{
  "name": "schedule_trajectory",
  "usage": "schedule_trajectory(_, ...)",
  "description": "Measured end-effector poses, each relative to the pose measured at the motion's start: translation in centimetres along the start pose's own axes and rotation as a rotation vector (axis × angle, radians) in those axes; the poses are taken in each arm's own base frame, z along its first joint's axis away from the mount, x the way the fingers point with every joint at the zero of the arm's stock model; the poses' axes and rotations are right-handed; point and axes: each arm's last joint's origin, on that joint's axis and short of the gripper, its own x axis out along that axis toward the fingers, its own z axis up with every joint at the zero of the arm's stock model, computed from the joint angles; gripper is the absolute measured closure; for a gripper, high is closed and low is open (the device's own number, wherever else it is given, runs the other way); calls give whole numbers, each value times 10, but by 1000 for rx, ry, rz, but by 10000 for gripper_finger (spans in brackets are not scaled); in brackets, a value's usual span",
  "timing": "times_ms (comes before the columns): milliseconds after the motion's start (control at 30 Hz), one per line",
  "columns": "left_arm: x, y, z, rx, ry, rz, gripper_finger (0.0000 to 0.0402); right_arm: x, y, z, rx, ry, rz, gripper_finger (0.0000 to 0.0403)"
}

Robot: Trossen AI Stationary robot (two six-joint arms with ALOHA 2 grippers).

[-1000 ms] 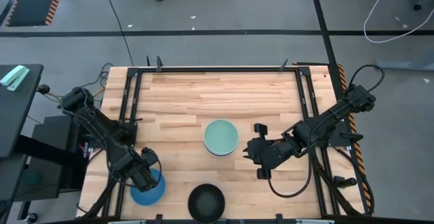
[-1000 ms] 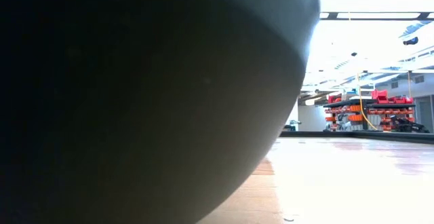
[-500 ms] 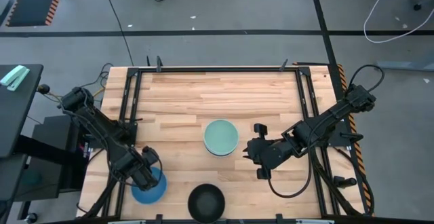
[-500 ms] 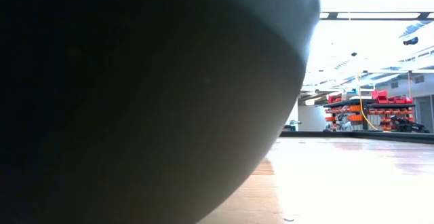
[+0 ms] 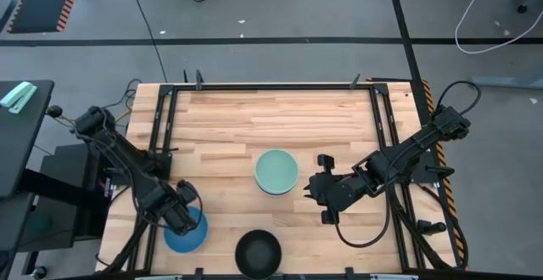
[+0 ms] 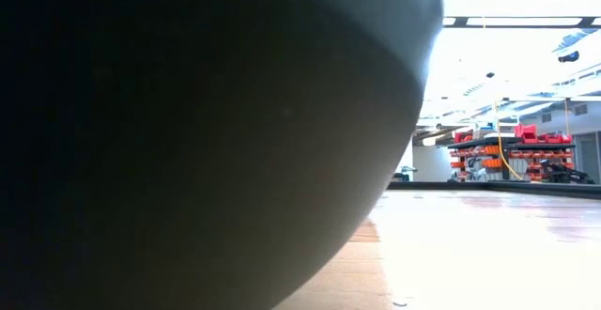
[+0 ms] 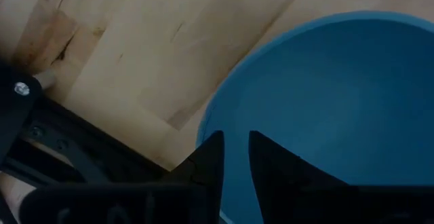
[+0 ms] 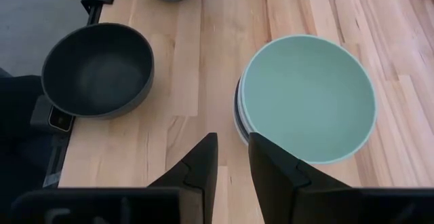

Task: Nest bowls inside each other
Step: Stack the blue bowl on top of the green bowl

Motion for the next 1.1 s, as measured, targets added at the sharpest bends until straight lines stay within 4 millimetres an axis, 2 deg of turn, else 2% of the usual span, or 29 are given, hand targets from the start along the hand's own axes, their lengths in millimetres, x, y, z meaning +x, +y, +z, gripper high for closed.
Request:
schedule_trajectory(200, -3, 6, 0, -27, -29, 24, 318, 0, 0, 0, 1, -2, 1, 311)
schedule_trajectory(333, 2, 5, 0, -25, -23, -1, 319, 0, 0, 0, 2, -4, 1, 311)
schedule_trajectory(667, 20, 17, -1, -44, 51, 61, 341, 0, 0, 1, -8, -5, 2, 311)
schedule_trajectory(1100, 12, 11, 0, -33, 41, 24, 340, 0, 0, 1, -7, -6, 3, 311)
